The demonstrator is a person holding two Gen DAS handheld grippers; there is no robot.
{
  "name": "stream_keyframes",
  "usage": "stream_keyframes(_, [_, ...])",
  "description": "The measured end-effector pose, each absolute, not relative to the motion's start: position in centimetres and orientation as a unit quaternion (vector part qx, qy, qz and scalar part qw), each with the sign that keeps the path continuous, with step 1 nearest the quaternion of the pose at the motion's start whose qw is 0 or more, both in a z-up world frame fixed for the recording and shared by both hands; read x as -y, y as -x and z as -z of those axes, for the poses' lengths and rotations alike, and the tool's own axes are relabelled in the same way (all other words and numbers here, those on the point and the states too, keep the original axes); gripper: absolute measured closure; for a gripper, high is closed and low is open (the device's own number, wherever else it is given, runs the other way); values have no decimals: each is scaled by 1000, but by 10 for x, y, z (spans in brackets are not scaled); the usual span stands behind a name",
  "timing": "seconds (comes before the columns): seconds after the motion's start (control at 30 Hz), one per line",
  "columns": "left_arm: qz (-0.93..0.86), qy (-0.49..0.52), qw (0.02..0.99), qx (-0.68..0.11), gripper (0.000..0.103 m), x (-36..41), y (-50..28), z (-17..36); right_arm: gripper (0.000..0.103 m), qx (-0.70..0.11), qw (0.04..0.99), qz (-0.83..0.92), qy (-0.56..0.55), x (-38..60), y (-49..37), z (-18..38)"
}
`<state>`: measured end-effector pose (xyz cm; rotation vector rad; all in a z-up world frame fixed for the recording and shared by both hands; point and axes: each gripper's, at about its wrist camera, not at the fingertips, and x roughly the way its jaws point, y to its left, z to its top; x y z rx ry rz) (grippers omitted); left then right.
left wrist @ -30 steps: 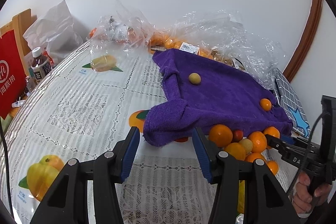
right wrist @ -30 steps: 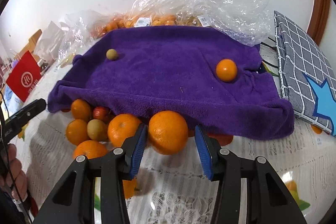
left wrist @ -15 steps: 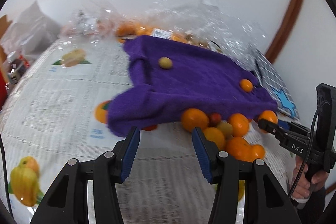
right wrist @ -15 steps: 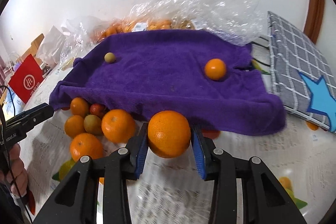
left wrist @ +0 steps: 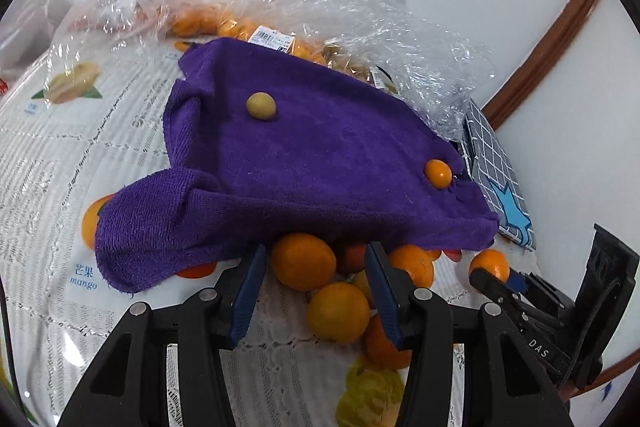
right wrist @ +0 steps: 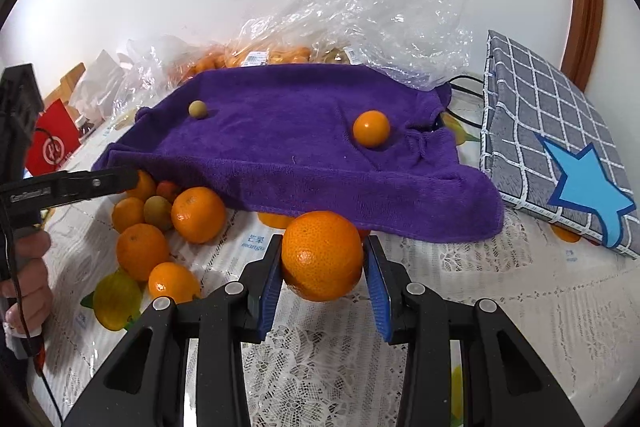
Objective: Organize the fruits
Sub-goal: 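Grasp a large orange with the right tool while the left tool grasps a mandarin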
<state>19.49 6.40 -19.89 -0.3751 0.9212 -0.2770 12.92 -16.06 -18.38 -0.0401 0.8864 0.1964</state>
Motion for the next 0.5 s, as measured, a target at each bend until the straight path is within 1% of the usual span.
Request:
stream_keyframes(0.1, [127, 182, 865, -450, 55, -65, -198, 203, 64, -430, 897, -98, 15, 161, -131, 185])
stream_keyframes(0.13, [126, 182, 863, -455, 57, -64, -200, 205, 64, -432, 897, -98, 15, 161, -132, 185])
stream_keyframes(0.17, [125, 179, 860, -461, 61, -63, -202, 207, 64, -433, 896, -99, 15, 160, -133, 186])
stream_keyframes(0.27, [122, 166, 863, -462, 64, -57, -203, 208, 64, -436, 894, -105, 12, 160, -134, 187])
stream_keyframes(0.33, [120, 163, 864, -461, 69, -56, -204, 208, 64, -438, 893, -106, 9, 162, -135, 188])
stream_keyframes(0.5, [118, 171, 866, -456, 69, -60, -202, 207, 64, -438, 893, -105, -4, 166, -135, 188])
